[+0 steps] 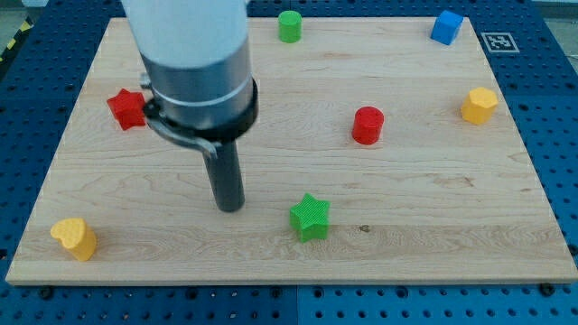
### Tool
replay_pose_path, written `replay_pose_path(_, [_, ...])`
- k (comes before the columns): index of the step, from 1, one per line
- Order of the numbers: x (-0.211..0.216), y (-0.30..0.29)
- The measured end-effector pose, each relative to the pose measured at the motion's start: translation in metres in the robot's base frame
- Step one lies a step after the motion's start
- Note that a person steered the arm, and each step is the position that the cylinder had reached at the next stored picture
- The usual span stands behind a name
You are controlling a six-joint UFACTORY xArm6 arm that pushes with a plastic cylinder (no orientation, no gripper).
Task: Push the red circle slightly to the bottom right side of the board
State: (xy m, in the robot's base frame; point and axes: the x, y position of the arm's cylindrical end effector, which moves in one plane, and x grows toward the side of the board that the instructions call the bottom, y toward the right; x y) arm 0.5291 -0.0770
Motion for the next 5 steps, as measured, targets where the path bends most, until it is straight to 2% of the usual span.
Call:
replay_pose_path(2, [-0.088,0.000])
replay_pose_path(4, [-0.093,0.011])
replay_pose_path(5, [-0.114,0.053])
